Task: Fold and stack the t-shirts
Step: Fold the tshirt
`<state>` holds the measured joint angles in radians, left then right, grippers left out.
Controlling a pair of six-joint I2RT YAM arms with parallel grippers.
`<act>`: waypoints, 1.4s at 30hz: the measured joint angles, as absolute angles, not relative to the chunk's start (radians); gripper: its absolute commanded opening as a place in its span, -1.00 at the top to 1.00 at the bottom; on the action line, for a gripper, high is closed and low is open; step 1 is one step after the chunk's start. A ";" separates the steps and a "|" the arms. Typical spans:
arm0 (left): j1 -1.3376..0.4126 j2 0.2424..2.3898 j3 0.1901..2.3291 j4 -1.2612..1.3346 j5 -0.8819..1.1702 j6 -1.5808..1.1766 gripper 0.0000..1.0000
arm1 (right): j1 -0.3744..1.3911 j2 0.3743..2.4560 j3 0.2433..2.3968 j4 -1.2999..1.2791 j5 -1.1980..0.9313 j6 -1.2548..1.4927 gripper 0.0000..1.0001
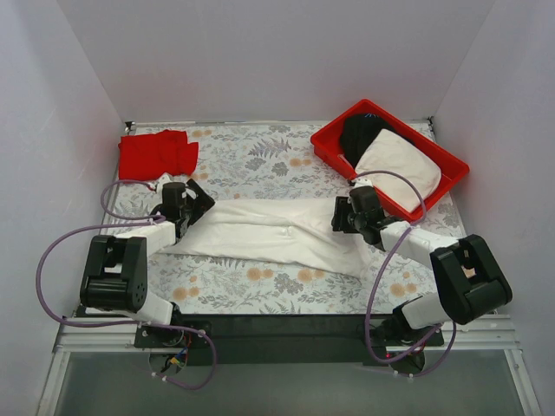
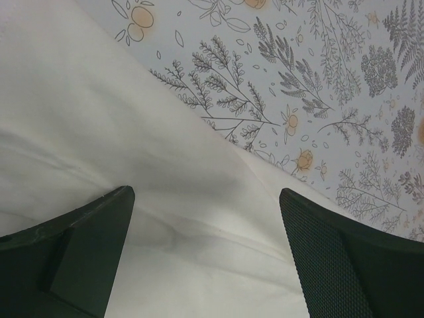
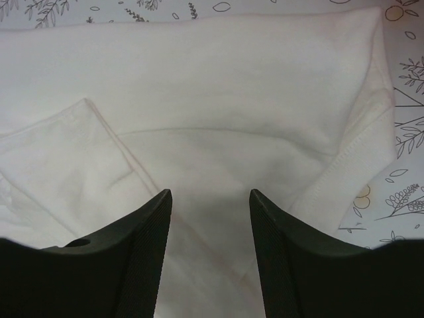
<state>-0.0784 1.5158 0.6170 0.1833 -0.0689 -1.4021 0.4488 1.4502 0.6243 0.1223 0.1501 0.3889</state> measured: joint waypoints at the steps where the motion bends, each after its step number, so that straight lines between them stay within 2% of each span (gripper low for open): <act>1: -0.079 1.503 0.609 0.176 -0.069 -1.398 -0.69 | 0.449 1.434 0.625 0.110 0.142 0.383 0.07; 8: -0.083 1.403 0.579 0.147 -0.077 -1.381 -0.69 | 0.461 1.368 0.701 0.072 0.036 0.319 0.07; 14: -0.086 1.306 0.563 0.141 -0.172 -1.372 -0.71 | 0.494 1.448 0.825 0.080 -0.040 0.286 0.07; 23: -0.070 1.361 0.557 0.107 -0.268 -1.364 -0.72 | 0.506 1.663 0.913 0.077 -0.087 0.257 0.11; 33: -0.046 1.367 0.546 0.125 -0.277 -1.361 -0.72 | 0.506 1.725 0.930 0.078 -0.130 0.255 0.22; 37: -0.043 1.369 0.546 0.136 -0.274 -1.361 -0.72 | 0.512 1.737 0.937 0.080 -0.138 0.254 0.44; 38: -0.043 1.369 0.546 0.137 -0.274 -1.361 -0.72 | 0.512 1.744 0.941 0.080 -0.139 0.253 0.58; 42: -0.041 1.369 0.545 0.138 -0.273 -1.361 -0.72 | 0.513 1.766 0.946 0.080 -0.143 0.249 0.87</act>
<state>-0.0410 1.3693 0.5449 0.1379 -0.2733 -1.3605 0.5129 1.7657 0.9463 0.0803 -0.1432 0.2493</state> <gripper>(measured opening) 0.860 0.135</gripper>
